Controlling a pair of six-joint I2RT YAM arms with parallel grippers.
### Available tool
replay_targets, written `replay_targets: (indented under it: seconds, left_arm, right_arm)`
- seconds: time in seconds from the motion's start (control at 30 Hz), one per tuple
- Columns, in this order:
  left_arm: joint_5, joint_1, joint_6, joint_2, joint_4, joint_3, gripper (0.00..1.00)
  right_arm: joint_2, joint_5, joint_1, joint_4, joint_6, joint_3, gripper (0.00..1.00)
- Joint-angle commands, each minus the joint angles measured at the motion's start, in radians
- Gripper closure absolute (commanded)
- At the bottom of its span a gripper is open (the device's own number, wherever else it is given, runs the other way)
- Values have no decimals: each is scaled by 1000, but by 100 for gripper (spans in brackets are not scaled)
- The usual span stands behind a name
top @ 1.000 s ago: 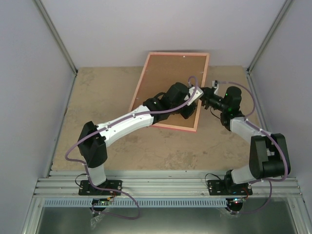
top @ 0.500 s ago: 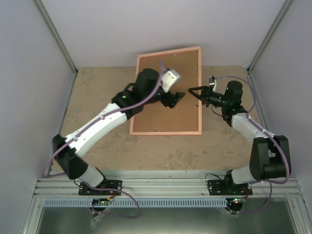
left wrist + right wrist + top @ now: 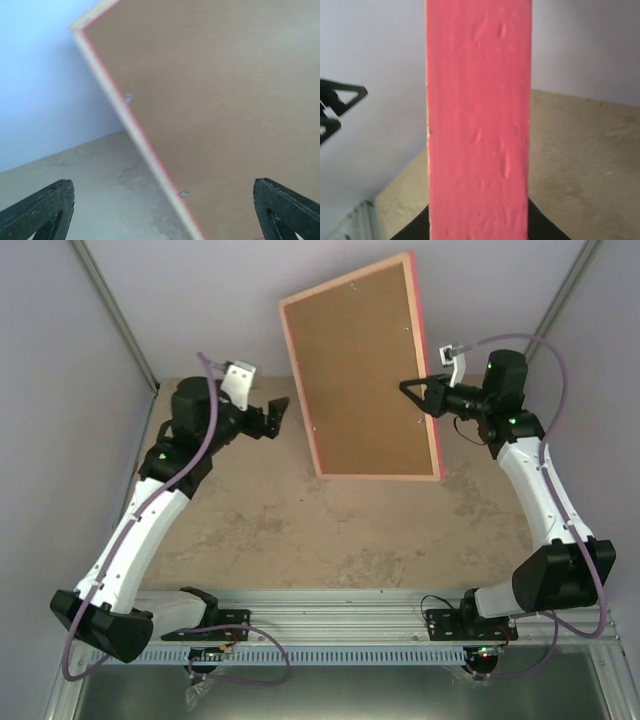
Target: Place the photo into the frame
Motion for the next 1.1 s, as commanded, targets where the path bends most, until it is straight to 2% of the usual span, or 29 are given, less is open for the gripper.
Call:
replay_targets:
  seconds: [0.0,0.1,0.23,0.53,0.73,1.07]
  left_arm:
    - [22,132,-70,-67,13,-32,0]
    - [31,234,-110,-95,14,-39,1]
    - [42,316,-142,-134,20,-58,1]
    - [122,463,-212,-168,39,-89,1]
    - [183,512,-267,-169,56,-108,0]
    - [198,566,-302,-149,60,-82,1]
  right_arm:
    - [-69,53,26,-133,-387,147,99]
    - [-52,124,52,-228,-553,237,99]
    - [-29,242,114,-319,-706,311,99]
    - [-26,593,350,-344,-1007,301,99]
    - [-63,848,530,-249,-1202,164,99]
    - [-71,1133,733,-45,-1368,-112,99]
